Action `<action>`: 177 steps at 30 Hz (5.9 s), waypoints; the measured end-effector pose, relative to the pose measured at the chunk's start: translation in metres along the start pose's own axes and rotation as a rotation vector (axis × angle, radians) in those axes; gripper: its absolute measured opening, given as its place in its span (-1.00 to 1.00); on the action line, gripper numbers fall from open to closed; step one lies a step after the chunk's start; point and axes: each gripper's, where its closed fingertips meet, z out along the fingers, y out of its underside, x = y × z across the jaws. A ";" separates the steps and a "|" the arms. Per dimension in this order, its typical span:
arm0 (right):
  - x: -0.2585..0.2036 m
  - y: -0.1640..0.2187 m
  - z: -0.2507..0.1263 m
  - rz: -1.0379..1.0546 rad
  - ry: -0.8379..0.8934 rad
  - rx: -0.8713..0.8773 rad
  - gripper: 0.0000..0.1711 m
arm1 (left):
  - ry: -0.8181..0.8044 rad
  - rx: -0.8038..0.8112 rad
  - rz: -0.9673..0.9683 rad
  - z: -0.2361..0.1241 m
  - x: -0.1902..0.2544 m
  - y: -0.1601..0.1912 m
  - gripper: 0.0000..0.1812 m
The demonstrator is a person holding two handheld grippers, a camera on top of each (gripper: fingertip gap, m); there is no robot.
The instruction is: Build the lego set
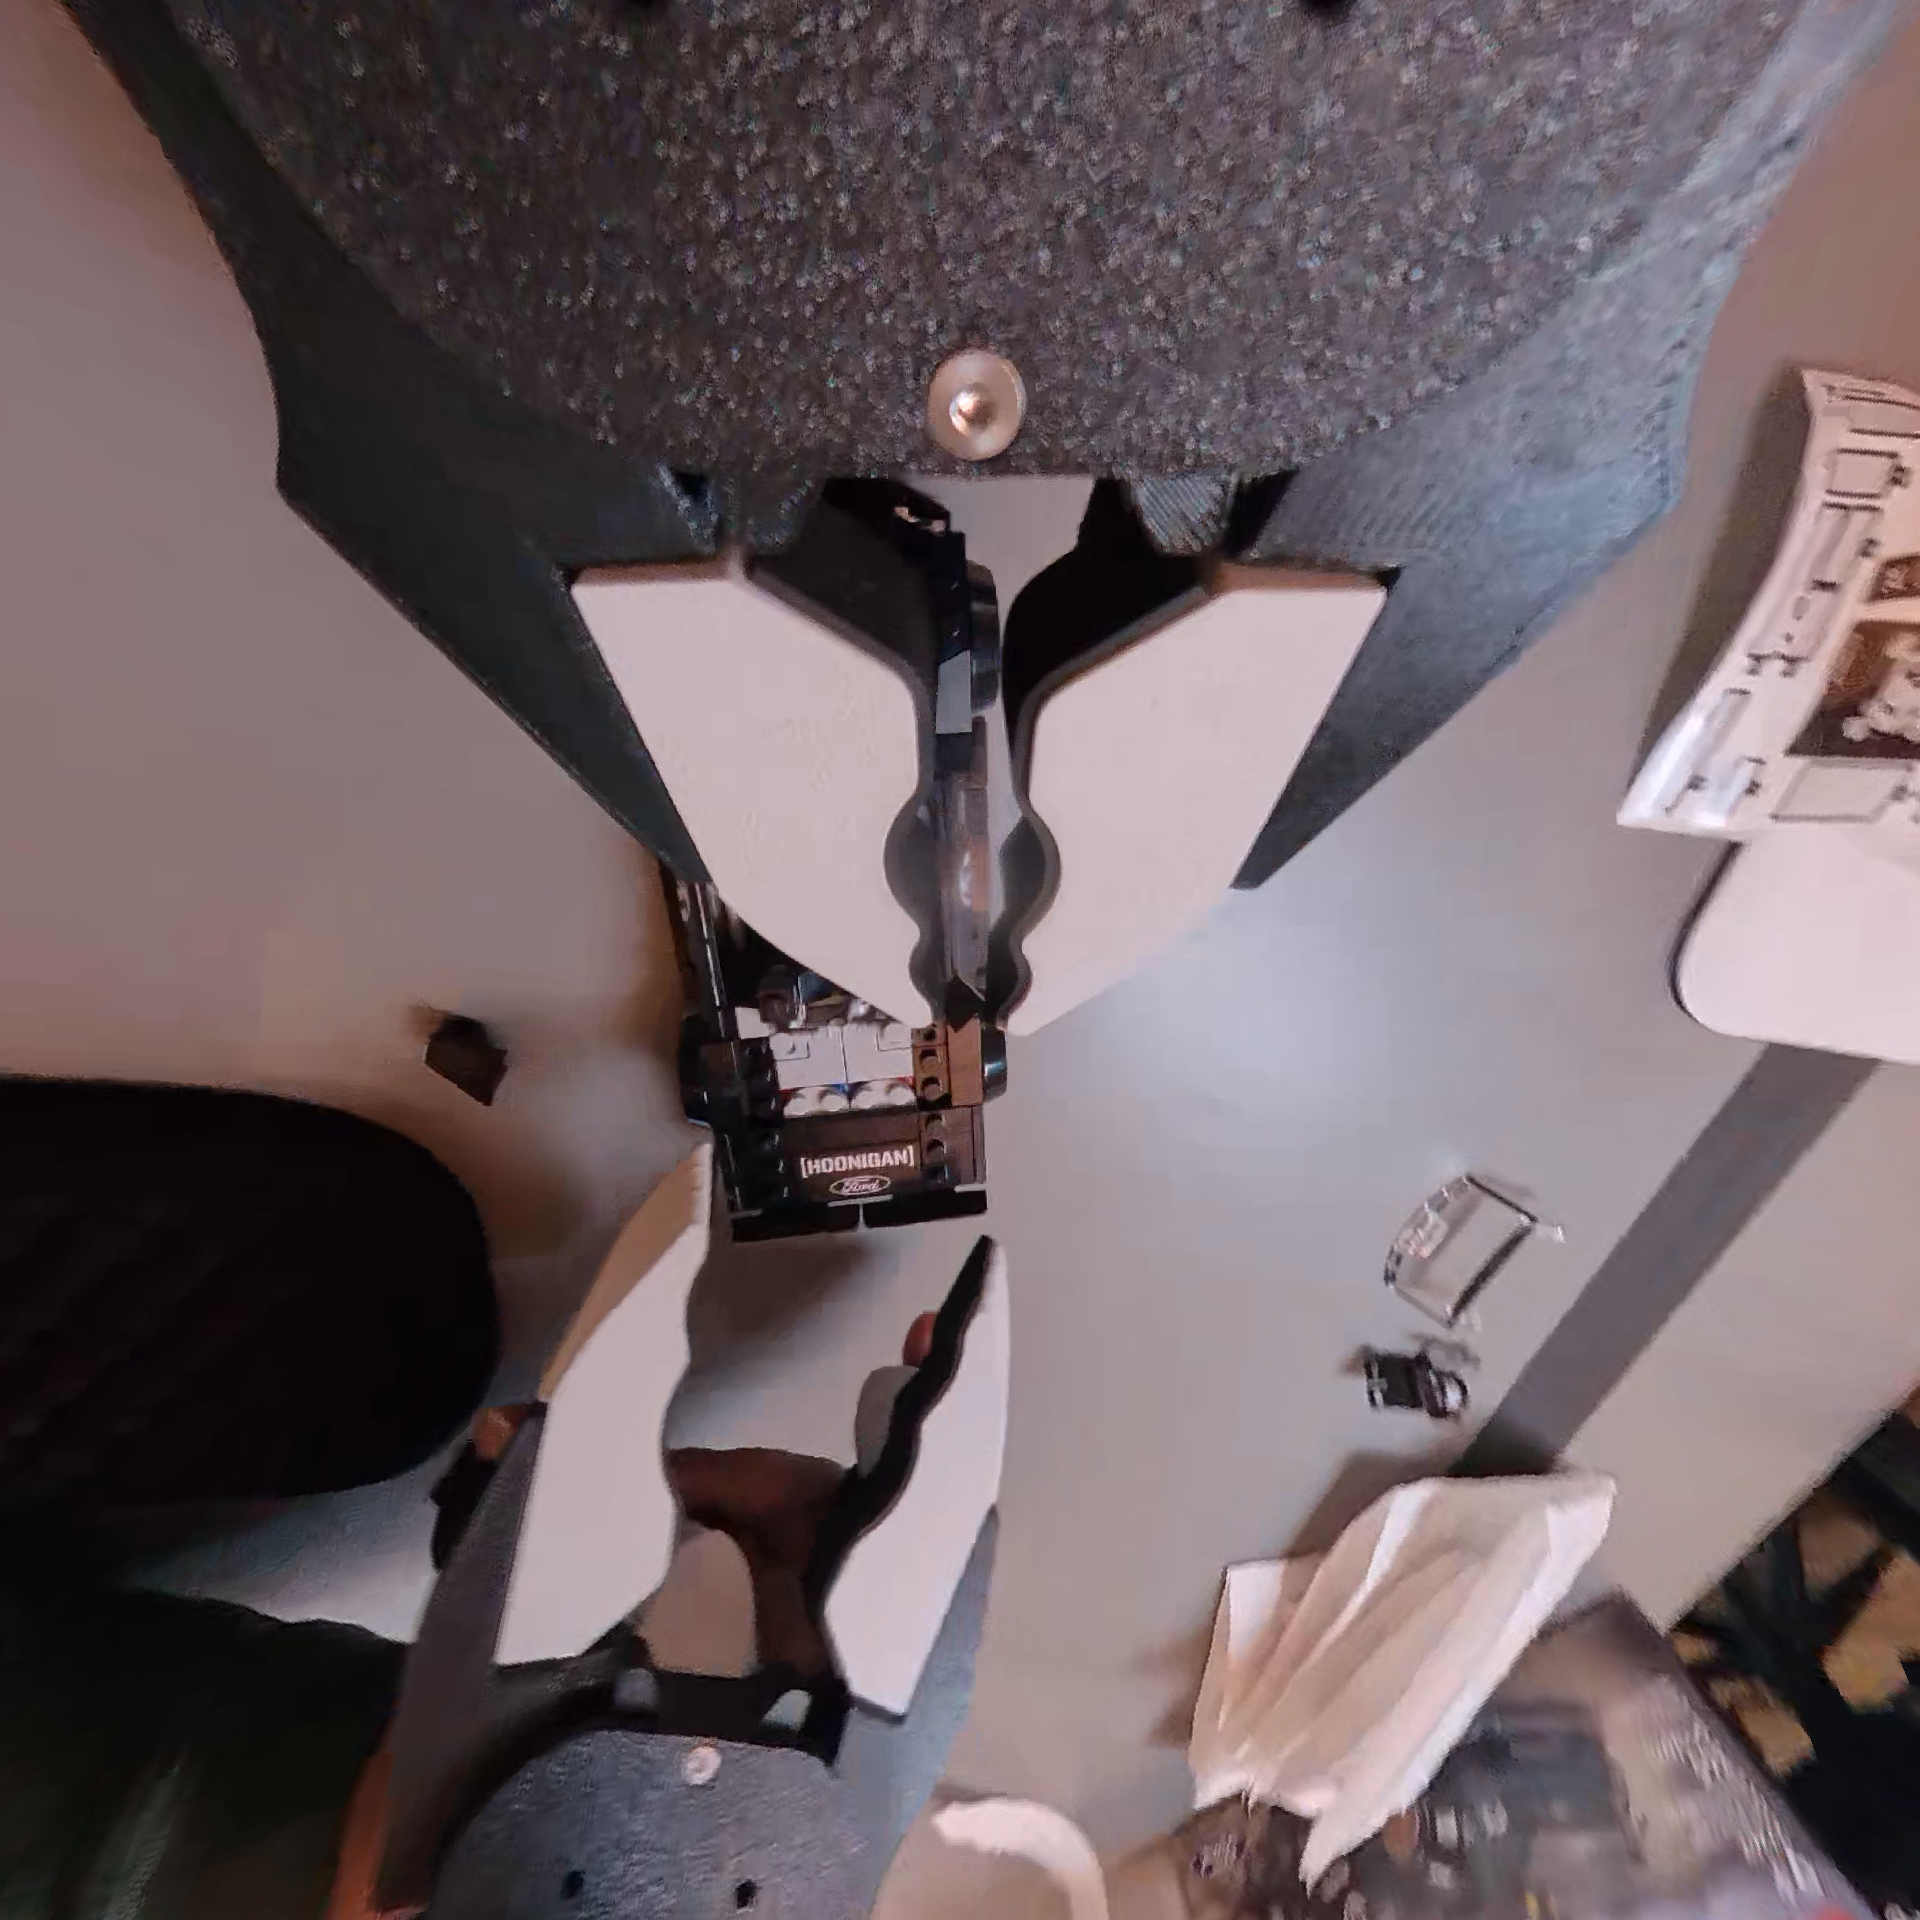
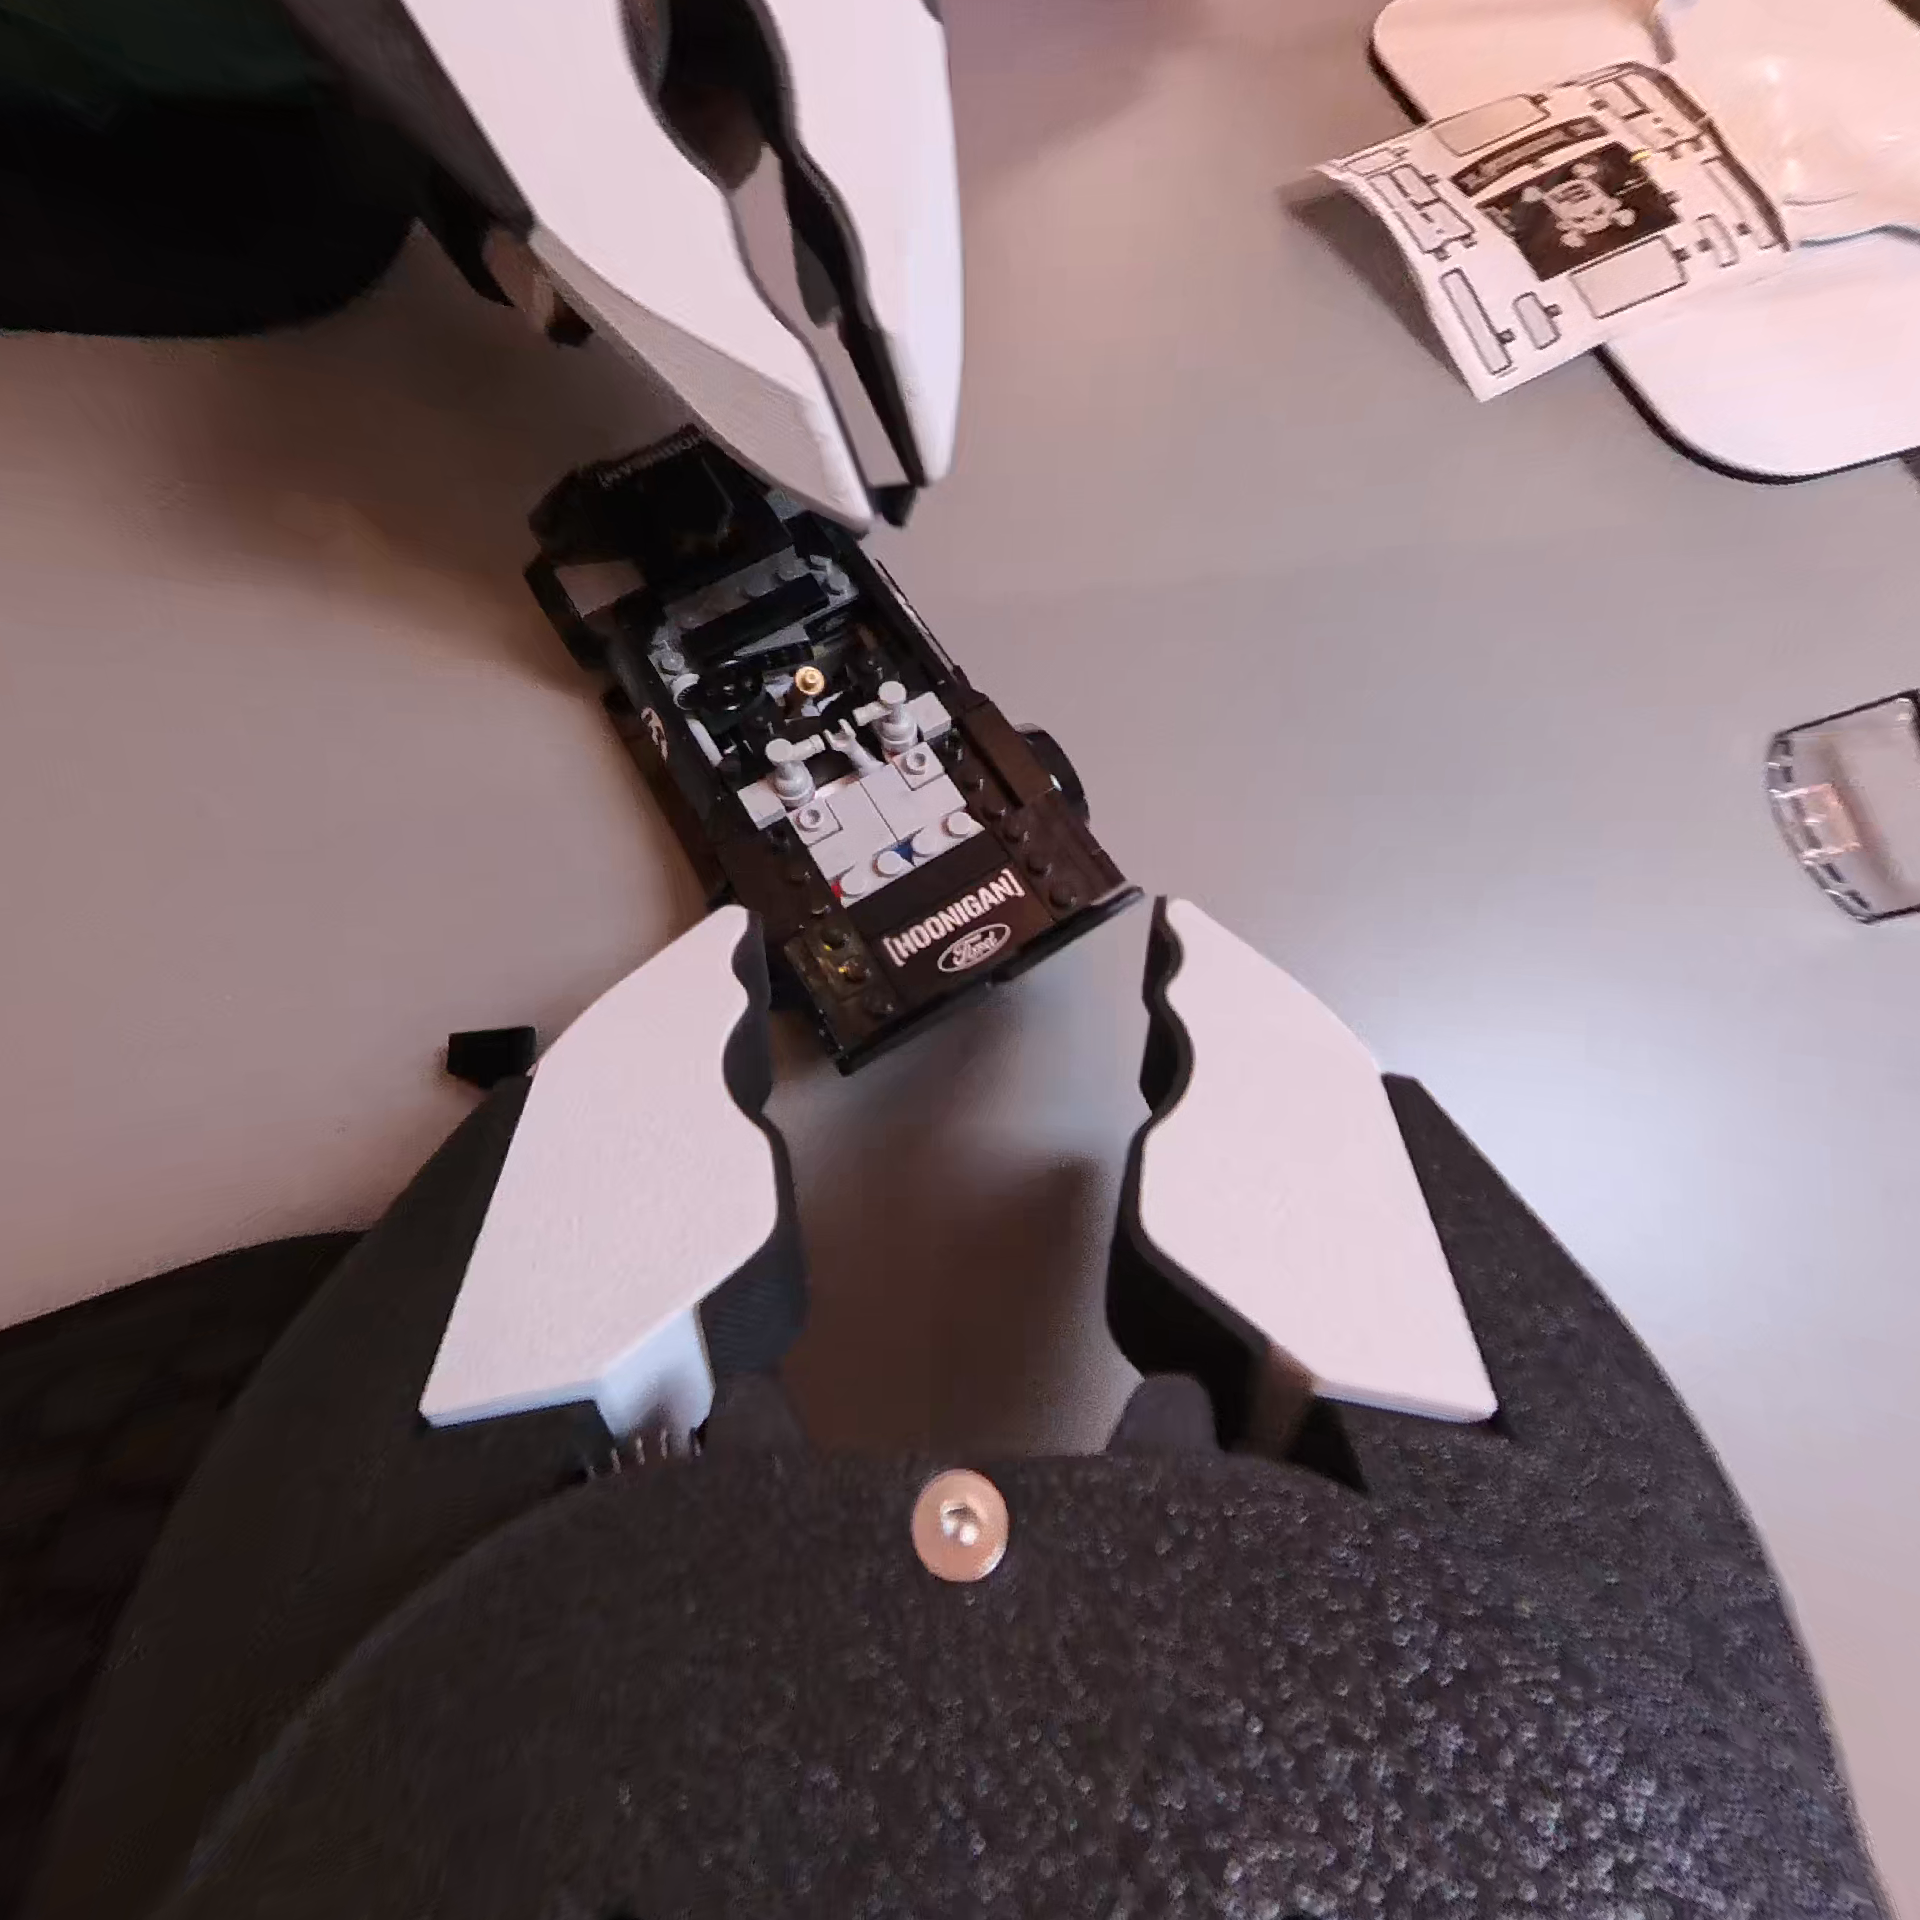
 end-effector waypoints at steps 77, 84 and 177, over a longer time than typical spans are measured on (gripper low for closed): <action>-0.054 -0.019 0.021 -0.341 -0.392 -0.238 -0.39 | 0.098 -0.323 -0.286 0.023 0.039 0.019 -0.64; -0.052 -0.016 0.025 -0.361 -0.425 -0.312 -0.42 | 0.101 -0.309 -0.293 0.020 0.039 0.019 -0.62; -0.024 -0.029 0.045 -0.224 -0.093 -0.352 -1.00 | 0.081 -0.126 -0.054 -0.029 0.038 0.070 -0.18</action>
